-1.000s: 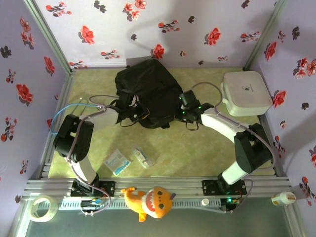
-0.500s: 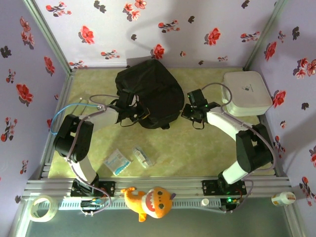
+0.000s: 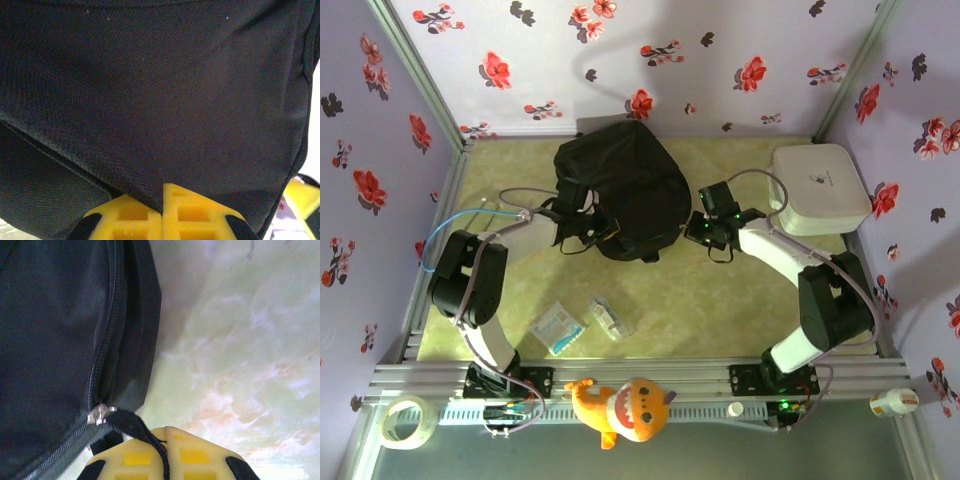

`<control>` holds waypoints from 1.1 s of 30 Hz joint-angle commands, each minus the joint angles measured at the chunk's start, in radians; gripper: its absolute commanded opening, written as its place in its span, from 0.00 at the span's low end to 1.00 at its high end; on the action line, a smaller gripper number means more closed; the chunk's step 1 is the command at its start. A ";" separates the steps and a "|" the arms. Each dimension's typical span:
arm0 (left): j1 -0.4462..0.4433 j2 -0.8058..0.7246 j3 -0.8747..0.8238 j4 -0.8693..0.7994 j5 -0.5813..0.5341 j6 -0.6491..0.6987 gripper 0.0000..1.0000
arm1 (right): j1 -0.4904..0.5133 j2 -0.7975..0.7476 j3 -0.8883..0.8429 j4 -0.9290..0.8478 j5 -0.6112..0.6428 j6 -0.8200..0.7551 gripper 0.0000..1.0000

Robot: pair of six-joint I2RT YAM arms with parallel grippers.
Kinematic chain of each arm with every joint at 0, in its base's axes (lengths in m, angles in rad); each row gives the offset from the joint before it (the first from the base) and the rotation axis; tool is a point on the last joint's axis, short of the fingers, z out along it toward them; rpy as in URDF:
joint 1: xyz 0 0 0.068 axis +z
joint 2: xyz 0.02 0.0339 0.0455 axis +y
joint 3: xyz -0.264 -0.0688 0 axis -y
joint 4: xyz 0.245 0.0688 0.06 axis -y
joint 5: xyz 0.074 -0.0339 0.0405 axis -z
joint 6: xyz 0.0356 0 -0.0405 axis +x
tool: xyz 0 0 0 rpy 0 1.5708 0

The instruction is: Pack books, pencil case, and school supplies into a backpack

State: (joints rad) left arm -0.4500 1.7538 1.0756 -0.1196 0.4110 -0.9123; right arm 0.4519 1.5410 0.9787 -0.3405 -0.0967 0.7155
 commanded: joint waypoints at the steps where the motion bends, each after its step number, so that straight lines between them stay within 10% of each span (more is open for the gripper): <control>1: 0.037 0.033 0.099 -0.077 -0.049 0.128 0.00 | 0.039 -0.049 -0.048 0.035 -0.097 -0.022 0.00; 12: 0.115 0.091 0.247 -0.216 -0.126 0.304 0.00 | 0.258 -0.008 -0.041 0.196 -0.317 -0.071 0.00; 20: 0.148 -0.065 0.142 -0.241 -0.196 0.228 0.52 | 0.288 0.097 0.143 0.154 -0.222 -0.083 0.00; 33: 0.022 -0.251 -0.193 0.073 -0.157 -0.171 0.67 | 0.304 0.068 0.165 0.091 -0.080 -0.085 0.00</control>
State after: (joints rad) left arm -0.4046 1.5040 0.9154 -0.1932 0.2401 -0.9424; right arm 0.7490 1.6367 1.1122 -0.2211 -0.2340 0.6453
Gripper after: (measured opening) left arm 0.672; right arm 0.043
